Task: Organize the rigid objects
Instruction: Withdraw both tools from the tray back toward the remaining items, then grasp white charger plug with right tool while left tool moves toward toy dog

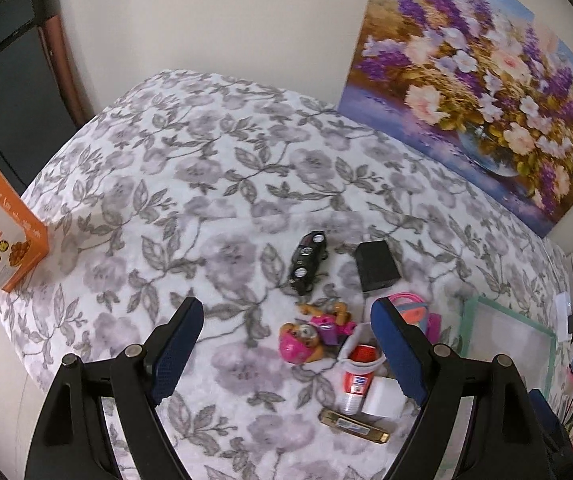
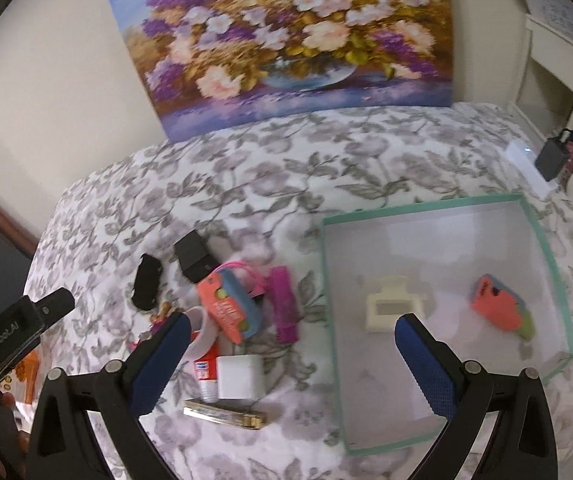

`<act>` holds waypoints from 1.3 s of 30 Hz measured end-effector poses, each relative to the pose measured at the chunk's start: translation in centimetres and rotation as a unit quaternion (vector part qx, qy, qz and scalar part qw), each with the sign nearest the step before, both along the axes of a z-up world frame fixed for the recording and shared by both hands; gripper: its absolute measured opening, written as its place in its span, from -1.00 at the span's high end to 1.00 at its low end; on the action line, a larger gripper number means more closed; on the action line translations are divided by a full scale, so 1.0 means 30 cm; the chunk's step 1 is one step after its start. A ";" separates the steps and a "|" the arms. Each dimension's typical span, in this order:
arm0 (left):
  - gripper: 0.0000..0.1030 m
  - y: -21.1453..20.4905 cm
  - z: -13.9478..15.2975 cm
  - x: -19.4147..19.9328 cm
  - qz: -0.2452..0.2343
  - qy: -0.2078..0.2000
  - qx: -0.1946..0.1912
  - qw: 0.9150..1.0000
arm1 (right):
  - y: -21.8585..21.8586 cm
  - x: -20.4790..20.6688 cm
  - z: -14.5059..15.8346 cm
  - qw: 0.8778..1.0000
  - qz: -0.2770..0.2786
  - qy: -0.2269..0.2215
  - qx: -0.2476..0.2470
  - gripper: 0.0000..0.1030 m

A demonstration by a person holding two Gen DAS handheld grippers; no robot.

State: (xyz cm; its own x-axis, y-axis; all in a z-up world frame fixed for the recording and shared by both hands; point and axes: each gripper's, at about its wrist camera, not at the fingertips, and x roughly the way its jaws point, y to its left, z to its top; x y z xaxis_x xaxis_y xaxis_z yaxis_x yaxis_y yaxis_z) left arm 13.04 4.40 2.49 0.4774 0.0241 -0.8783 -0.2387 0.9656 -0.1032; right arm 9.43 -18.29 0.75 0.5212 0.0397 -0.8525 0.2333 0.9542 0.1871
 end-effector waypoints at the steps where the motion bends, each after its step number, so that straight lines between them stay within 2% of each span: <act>1: -0.67 0.009 -0.005 -0.003 0.002 0.002 0.000 1.000 | 0.011 0.004 -0.005 1.000 0.005 0.002 0.000 -1.00; 10: -0.67 0.074 -0.105 -0.012 0.023 0.041 -0.009 0.999 | 0.112 0.033 -0.083 0.998 0.048 0.031 0.006 -1.00; 20: -0.67 0.114 -0.258 0.016 0.050 0.103 -0.023 0.993 | 0.144 0.062 -0.234 0.994 0.063 0.086 0.039 -0.98; 29: -0.67 0.117 -0.290 0.032 0.052 0.112 -0.035 0.992 | 0.155 0.069 -0.284 0.990 0.071 0.103 0.058 -0.51; 31: -0.67 0.114 -0.290 0.037 0.051 0.111 -0.036 0.992 | 0.158 0.068 -0.296 0.989 0.074 0.110 0.062 -0.31; 35: -0.67 0.099 -0.293 0.048 0.042 0.110 -0.039 0.992 | 0.168 0.067 -0.314 0.987 0.084 0.119 0.064 -0.18; 39: -0.67 0.072 -0.304 0.063 0.024 0.107 -0.044 0.993 | 0.172 0.064 -0.333 0.985 0.089 0.131 0.066 0.05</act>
State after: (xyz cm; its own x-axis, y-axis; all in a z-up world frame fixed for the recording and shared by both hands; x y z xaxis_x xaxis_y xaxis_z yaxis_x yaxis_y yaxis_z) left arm 14.92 6.57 -6.62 0.2791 -0.0385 -0.9595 -0.3101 0.9421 -0.1280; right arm 11.34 -13.14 -9.23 0.2594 0.2292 -0.9382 0.1219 0.9559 0.2672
